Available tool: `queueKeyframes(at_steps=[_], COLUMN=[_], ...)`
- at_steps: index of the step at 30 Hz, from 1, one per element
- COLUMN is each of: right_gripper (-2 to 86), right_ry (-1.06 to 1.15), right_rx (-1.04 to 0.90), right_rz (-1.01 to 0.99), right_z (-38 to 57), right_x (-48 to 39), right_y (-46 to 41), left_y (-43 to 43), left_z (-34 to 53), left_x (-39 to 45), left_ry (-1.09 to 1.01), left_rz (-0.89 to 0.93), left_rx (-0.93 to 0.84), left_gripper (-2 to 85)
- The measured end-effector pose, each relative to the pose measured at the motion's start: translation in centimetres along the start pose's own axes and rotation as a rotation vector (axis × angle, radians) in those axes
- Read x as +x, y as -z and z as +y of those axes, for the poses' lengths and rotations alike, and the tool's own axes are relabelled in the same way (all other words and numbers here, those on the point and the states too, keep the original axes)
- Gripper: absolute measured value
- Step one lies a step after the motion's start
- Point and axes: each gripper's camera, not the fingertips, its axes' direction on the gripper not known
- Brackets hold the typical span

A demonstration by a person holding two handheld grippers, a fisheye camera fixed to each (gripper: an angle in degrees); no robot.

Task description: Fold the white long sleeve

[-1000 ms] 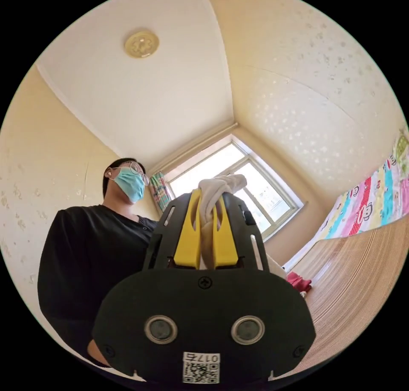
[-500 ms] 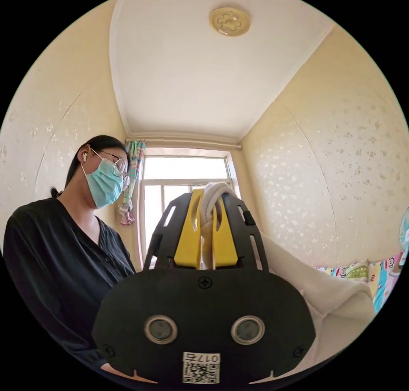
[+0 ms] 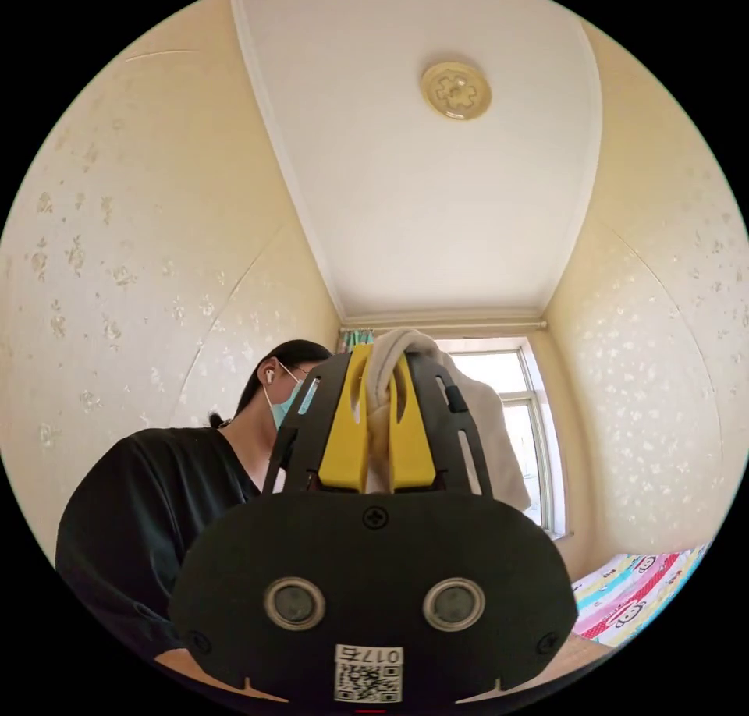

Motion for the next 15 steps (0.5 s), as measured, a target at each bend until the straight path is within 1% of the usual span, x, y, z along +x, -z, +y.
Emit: queueKeyframes(at_steps=[1,2,3,4,5,6,7,8,9,11,12,13,14,15], right_gripper=[0.0,0.0,0.0,0.0,-0.1,-0.1,-0.1,-0.1,-0.1,-0.1,0.0,0.0,0.1,0.2], right_ry=[-0.009,-0.016,-0.008,0.005,0.03,-0.003,-0.047,-0.169,-0.296,-0.421,-0.475,-0.507,-0.581,-0.624], right_rx=[0.0,-0.014,-0.042,-0.069,-0.162,-0.282,-0.347,-0.473,-0.594,-0.731,-0.759,-0.761,-0.733,-0.649], right_rz=[0.013,0.065,0.157,0.213,0.337,0.493,0.579,0.751,0.883,0.928,0.915,0.905,0.898,0.884], right_z=[0.1,0.2,0.2,0.1,0.0,0.2,0.5,1.8,4.1,9.0,12.2,13.8,16.5,18.5], right_x=[0.3,0.9,1.2,1.3,1.8,2.8,3.6,5.5,7.2,8.4,7.8,7.4,6.1,4.0], right_y=[0.5,1.7,3.1,4.0,5.9,8.0,9.0,11.1,12.9,14.5,15.6,16.3,18.1,19.9], left_y=[-1.2,-1.4,-0.8,0.9,2.1,4.9,7.6,8.7,10.1,10.2,9.1,8.1,7.7,7.3], left_z=[-1.2,-1.7,-2.2,-2.2,-1.9,-1.1,0.1,0.6,1.3,1.9,2.3,3.1,3.6,4.8], left_x=[0.0,-0.2,-1.0,-1.9,-2.5,-3.7,-4.7,-4.9,-4.8,-3.3,-1.9,-0.3,0.4,1.6], left_ry=[-0.038,-0.045,0.001,0.07,0.108,0.184,0.258,0.282,0.29,0.274,0.257,0.245,0.249,0.278], left_rz=[0.087,0.136,0.161,0.102,0.064,-0.002,-0.049,-0.065,-0.083,-0.135,-0.167,-0.184,-0.187,-0.181], left_rx=[-0.062,-0.077,-0.061,-0.011,0.024,0.103,0.185,0.207,0.213,0.149,0.056,-0.017,-0.041,-0.069], left_gripper=[10.0,6.4,2.4,1.5,1.2,0.5,0.1,-0.2,-0.4,-0.5,-0.6,-0.7,-0.7,-0.7])
